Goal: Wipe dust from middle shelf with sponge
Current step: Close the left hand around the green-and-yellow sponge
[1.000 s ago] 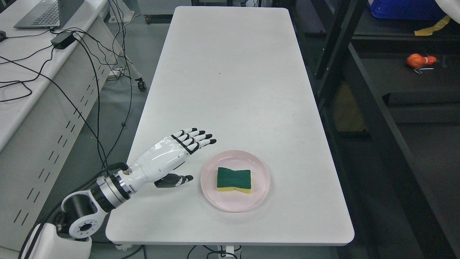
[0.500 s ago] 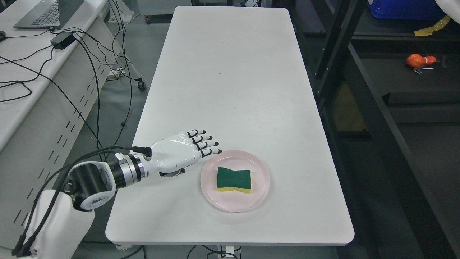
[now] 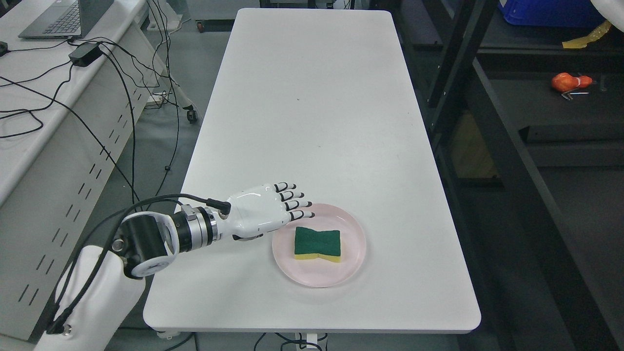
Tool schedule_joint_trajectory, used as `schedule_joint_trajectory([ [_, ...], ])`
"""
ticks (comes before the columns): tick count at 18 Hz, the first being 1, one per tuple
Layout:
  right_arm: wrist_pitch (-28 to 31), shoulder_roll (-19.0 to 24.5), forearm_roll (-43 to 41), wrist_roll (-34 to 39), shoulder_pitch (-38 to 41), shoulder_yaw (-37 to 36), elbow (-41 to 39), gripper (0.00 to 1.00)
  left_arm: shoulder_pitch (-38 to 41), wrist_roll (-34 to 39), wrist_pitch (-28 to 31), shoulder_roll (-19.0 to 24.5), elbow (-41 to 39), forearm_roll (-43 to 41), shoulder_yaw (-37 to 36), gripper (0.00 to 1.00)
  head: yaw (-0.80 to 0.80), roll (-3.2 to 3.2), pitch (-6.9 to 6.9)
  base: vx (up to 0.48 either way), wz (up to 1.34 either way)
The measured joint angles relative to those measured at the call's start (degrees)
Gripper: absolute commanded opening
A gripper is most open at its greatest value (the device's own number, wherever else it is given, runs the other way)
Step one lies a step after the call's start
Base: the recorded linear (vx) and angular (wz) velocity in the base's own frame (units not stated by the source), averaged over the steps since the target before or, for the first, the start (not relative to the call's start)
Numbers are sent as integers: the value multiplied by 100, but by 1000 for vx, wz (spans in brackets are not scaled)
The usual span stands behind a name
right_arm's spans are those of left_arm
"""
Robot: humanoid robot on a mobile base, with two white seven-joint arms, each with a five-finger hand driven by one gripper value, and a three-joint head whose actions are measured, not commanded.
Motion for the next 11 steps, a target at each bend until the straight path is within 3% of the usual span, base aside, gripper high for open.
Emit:
schedule_joint_trajectory([
  [11, 0, 0, 0, 0, 0, 0, 0, 100, -174, 14, -6, -371, 373, -209, -440, 78, 0, 0, 0, 0, 0],
])
